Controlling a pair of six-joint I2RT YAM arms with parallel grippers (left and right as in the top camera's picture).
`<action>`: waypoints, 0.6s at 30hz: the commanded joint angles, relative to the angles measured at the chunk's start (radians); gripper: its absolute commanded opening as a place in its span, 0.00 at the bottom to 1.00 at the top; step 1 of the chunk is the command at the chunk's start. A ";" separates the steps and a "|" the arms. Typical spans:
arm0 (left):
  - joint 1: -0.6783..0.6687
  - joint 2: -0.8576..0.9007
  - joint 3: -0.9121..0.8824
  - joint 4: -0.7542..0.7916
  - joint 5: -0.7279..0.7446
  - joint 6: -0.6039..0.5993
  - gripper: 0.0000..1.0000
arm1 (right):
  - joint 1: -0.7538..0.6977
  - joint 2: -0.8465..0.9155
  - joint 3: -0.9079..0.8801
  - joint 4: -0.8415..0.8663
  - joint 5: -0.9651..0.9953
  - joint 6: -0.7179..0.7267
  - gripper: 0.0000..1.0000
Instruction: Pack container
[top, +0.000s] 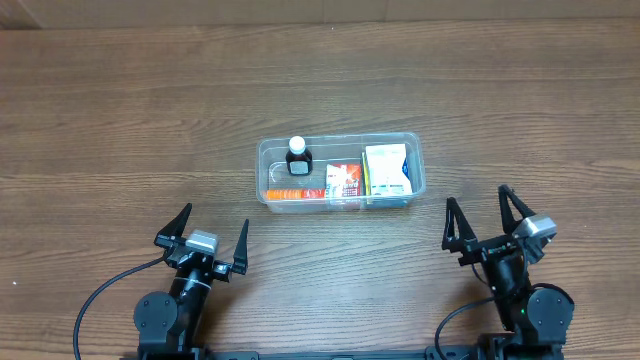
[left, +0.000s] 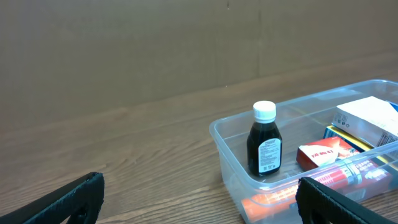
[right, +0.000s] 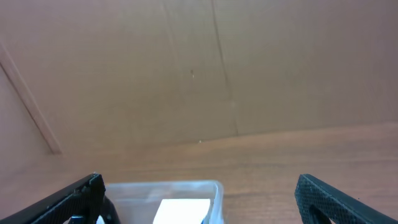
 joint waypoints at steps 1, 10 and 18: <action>0.011 -0.010 -0.003 0.002 -0.006 0.020 1.00 | 0.005 -0.049 -0.034 0.010 0.006 0.000 1.00; 0.011 -0.010 -0.003 0.002 -0.005 0.020 1.00 | 0.005 -0.100 -0.043 -0.089 0.032 -0.001 1.00; 0.011 -0.010 -0.003 0.002 -0.006 0.020 1.00 | 0.005 -0.100 -0.043 -0.187 0.083 -0.061 1.00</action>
